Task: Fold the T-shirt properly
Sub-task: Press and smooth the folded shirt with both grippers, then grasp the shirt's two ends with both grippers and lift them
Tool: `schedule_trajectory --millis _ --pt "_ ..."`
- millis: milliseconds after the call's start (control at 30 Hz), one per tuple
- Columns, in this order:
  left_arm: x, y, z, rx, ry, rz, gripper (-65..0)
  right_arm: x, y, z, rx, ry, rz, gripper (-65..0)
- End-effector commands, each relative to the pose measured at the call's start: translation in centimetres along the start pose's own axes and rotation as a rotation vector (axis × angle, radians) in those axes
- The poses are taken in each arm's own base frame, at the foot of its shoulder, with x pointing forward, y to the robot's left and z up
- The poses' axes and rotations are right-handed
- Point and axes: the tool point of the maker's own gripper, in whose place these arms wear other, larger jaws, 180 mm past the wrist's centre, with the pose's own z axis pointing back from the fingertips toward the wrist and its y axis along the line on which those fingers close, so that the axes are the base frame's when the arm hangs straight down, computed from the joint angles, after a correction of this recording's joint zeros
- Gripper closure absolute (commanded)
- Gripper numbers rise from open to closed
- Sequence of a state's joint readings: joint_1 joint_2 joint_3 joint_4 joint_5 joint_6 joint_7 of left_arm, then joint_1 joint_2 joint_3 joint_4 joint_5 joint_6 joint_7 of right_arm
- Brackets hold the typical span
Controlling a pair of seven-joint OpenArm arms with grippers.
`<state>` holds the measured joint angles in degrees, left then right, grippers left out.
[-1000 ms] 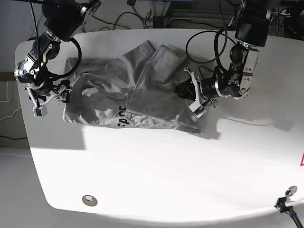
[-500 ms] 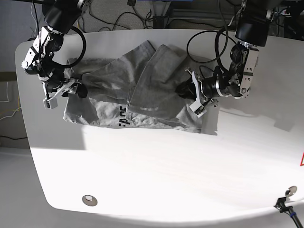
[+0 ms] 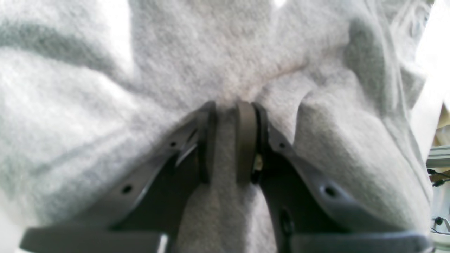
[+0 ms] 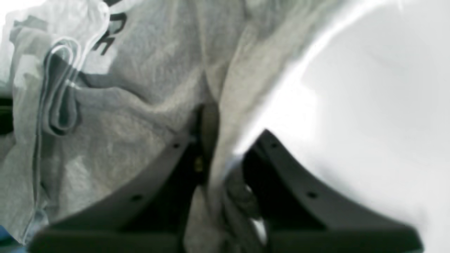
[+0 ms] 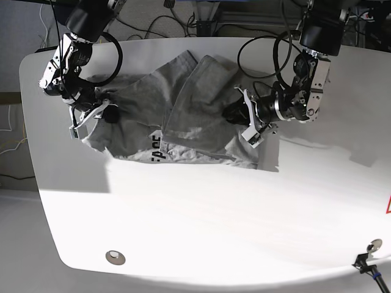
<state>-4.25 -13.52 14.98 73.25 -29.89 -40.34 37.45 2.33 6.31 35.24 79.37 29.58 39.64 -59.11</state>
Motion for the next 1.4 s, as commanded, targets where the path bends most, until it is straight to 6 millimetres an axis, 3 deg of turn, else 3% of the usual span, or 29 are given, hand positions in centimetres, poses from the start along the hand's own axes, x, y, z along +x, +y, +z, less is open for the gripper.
schedule_trajectory --millis 0,167,333,500,633,933,1033,1367 --pt "-1.7 -0.3 -0.5 0.008 0.092 -0.015 -8.4 1.7 0.0 0.4 -0.001 -0.035 0.027 0.0" --pt "-1.3 -0.8 -0.8 -0.001 0.088 -0.019 -8.4 2.5 -0.6 0.8 -0.016 -0.043 0.046 0.0" --pt "2.9 -1.8 0.6 0.013 0.005 -0.140 -8.4 2.8 -1.1 1.1 -0.028 -0.043 0.056 0.0" --pt "3.6 1.3 3.6 0.117 0.010 -0.142 -8.4 2.8 -1.1 1.1 -0.028 -0.042 0.056 0.0" --pt "2.7 3.4 5.0 0.166 0.023 -0.113 -8.4 2.7 -1.2 1.2 -0.030 -0.040 0.056 0.0" --pt "-0.9 4.1 4.3 0.155 0.095 -0.024 -8.4 3.5 -0.9 1.5 -0.033 -0.059 0.076 0.0" --pt "-2.0 4.4 4.0 0.151 0.116 0.005 -8.4 4.7 1.1 1.7 -0.018 -0.069 0.168 0.0" --pt "-2.9 4.2 4.0 0.146 0.129 0.019 -8.4 8.3 7.2 4.4 -0.024 -0.104 0.401 0.0"
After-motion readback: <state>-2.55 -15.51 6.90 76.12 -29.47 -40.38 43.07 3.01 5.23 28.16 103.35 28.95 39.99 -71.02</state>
